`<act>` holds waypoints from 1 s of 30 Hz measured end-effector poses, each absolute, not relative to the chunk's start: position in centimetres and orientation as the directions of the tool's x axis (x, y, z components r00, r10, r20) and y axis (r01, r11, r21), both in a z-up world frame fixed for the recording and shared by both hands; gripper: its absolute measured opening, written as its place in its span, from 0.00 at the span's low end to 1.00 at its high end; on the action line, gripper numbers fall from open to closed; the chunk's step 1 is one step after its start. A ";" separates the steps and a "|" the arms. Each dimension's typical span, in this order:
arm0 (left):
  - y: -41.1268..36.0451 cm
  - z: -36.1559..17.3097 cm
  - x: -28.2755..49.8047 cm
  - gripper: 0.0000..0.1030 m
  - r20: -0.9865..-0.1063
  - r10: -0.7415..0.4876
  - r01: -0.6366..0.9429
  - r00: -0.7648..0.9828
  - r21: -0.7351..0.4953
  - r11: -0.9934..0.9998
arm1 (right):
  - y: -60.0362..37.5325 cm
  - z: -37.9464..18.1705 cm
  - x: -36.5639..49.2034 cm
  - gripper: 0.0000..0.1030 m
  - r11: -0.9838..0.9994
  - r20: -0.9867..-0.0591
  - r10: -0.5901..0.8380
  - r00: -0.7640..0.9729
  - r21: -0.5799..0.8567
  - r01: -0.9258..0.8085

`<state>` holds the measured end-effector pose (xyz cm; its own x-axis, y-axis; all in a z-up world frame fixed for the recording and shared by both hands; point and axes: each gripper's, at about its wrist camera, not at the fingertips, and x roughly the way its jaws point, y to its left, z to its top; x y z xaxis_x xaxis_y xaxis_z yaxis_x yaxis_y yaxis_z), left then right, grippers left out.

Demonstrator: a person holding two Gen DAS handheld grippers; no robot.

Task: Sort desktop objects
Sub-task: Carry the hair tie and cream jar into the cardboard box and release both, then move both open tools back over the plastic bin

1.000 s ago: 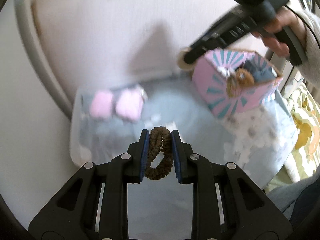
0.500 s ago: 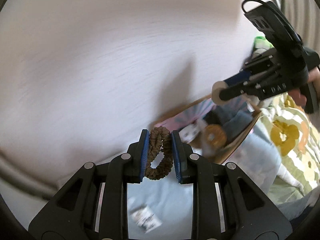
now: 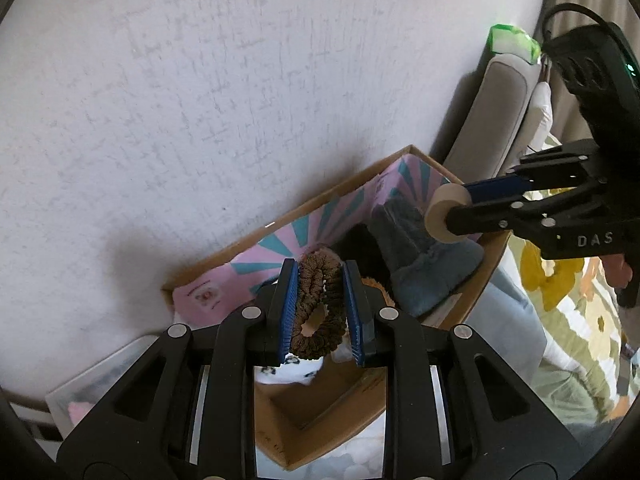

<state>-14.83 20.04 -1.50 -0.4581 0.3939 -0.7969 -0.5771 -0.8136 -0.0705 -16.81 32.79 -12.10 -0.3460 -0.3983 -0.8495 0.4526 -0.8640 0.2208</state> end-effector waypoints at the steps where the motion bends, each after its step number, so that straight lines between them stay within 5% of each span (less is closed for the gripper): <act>1: 20.1 -1.8 -14.9 0.20 -0.800 0.386 -0.573 -0.459 -0.065 -0.817 | 33.0 -12.3 -16.8 0.25 -0.865 -0.849 -0.397 -0.349 0.219 0.451; 7: 20.0 -2.1 -15.3 0.25 -0.819 0.331 -0.524 -0.469 -0.043 -0.851 | 34.0 -12.1 -16.7 0.25 -0.857 -0.847 -0.406 -0.343 0.223 0.464; 8: 20.0 -2.2 -15.4 0.36 -0.823 0.316 -0.508 -0.473 -0.038 -0.860 | 33.8 -12.3 -16.7 0.25 -0.855 -0.851 -0.402 -0.337 0.217 0.471; 9: 19.8 -2.2 -15.3 0.65 -0.823 0.304 -0.498 -0.479 -0.031 -0.867 | 33.7 -12.3 -16.8 0.27 -0.858 -0.856 -0.392 -0.338 0.207 0.470; 11: 19.5 -1.6 -15.0 0.98 -0.809 0.282 -0.476 -0.516 -0.003 -0.879 | 33.7 -12.6 -16.7 0.47 -0.867 -0.864 -0.367 -0.346 0.184 0.463; 16: 19.5 -1.0 -14.3 1.00 -0.794 0.275 -0.479 -0.542 0.023 -0.877 | 34.5 -12.2 -16.5 0.69 -0.884 -0.857 -0.358 -0.372 0.182 0.431; 28: 16.1 2.8 -10.5 1.00 -0.756 0.271 -0.464 -0.596 0.049 -0.884 | 33.4 -9.2 -13.8 0.81 -0.875 -0.808 -0.381 -0.449 0.158 0.458; 30: 15.3 3.3 -9.9 1.00 -0.750 0.271 -0.462 -0.603 0.051 -0.886 | 32.8 -8.9 -13.4 0.89 -0.867 -0.798 -0.399 -0.452 0.169 0.468</act>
<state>-9.87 15.28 3.29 -0.6029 0.2711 -0.7503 -0.4616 -0.8856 0.0510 -13.45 32.80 -8.86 -0.4519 -0.3992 -0.7978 0.4681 -0.8674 0.1689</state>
